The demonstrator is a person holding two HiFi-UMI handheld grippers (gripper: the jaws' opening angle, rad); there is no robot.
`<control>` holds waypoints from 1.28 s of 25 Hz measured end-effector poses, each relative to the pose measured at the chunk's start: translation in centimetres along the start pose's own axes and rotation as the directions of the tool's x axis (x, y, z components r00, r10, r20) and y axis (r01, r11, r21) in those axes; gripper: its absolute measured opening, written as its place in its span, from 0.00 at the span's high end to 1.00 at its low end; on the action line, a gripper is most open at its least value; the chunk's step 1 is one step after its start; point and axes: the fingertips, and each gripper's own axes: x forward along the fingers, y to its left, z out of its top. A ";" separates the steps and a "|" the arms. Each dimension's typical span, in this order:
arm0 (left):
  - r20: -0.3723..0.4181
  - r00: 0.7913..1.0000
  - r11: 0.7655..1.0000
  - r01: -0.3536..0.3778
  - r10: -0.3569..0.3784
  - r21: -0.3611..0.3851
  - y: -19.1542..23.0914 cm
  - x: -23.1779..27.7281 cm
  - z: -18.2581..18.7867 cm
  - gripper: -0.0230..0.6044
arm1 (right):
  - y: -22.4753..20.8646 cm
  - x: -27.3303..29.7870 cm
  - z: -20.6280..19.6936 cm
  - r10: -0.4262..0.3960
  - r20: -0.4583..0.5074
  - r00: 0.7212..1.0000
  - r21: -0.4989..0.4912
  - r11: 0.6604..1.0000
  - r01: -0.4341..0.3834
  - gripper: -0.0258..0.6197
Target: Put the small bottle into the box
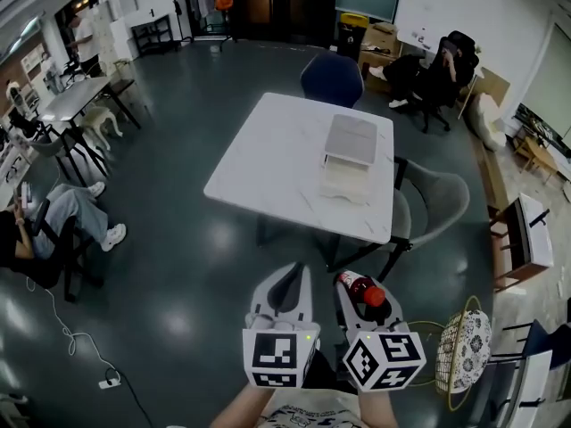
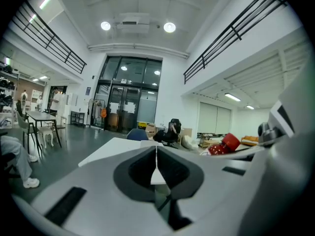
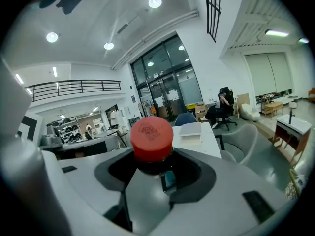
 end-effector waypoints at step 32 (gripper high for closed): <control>-0.036 0.999 1.000 -0.025 0.024 -0.005 0.3 14.2 2.3 0.93 | -7.8 11.0 5.4 0.036 -0.039 0.999 0.014 0.999 -0.036 0.61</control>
